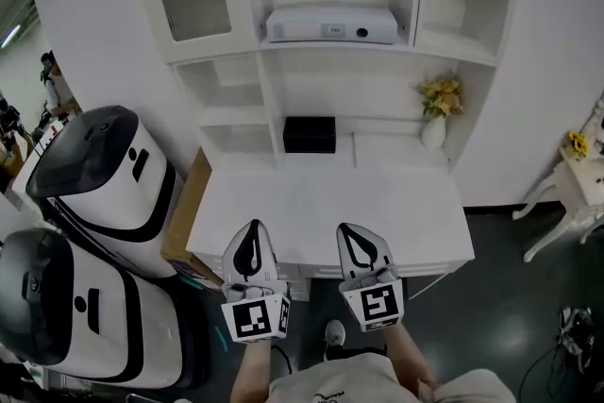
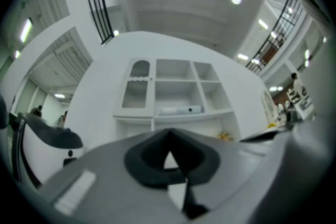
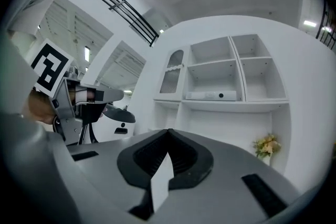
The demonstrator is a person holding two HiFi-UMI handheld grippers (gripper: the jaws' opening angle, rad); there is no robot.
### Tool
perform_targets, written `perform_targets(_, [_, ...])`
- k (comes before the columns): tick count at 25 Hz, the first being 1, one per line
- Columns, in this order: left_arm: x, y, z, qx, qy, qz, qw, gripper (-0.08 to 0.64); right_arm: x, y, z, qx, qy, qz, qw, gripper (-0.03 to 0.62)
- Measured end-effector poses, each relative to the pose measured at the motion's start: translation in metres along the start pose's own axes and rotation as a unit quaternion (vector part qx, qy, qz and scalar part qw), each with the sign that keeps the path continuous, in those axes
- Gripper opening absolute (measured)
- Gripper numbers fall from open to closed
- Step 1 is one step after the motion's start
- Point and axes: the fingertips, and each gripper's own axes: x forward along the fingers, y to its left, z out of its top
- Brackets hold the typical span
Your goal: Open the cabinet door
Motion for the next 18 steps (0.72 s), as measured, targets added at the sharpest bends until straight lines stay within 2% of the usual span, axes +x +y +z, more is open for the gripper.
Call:
perform_targets(5, [0.042, 0.006, -0.014, 0.006, 0.009, 0.026, 0.9996, 0.003, 0.043, -0.032, -0.01, 0.01, -0.006, 0.012, 1.0, 0.0])
perform_targets(10, [0.055, 0.02, -0.023, 0.006, 0.021, 0.043, 0.9988, 0.003, 0.069, -0.039, -0.009, 0.021, -0.011, 0.02, 1.0, 0.0])
perform_targets(14, [0.066, 0.031, -0.026, -0.006, 0.019, 0.045, 0.9988, 0.003, 0.082, -0.035, 0.0, 0.016, -0.011, 0.022, 1.0, 0.0])
perform_targets(18, [0.082, 0.029, -0.018, -0.01, 0.012, 0.028, 0.9995, 0.003, 0.084, -0.043, 0.016, 0.012, -0.023, 0.004, 1.0, 0.0])
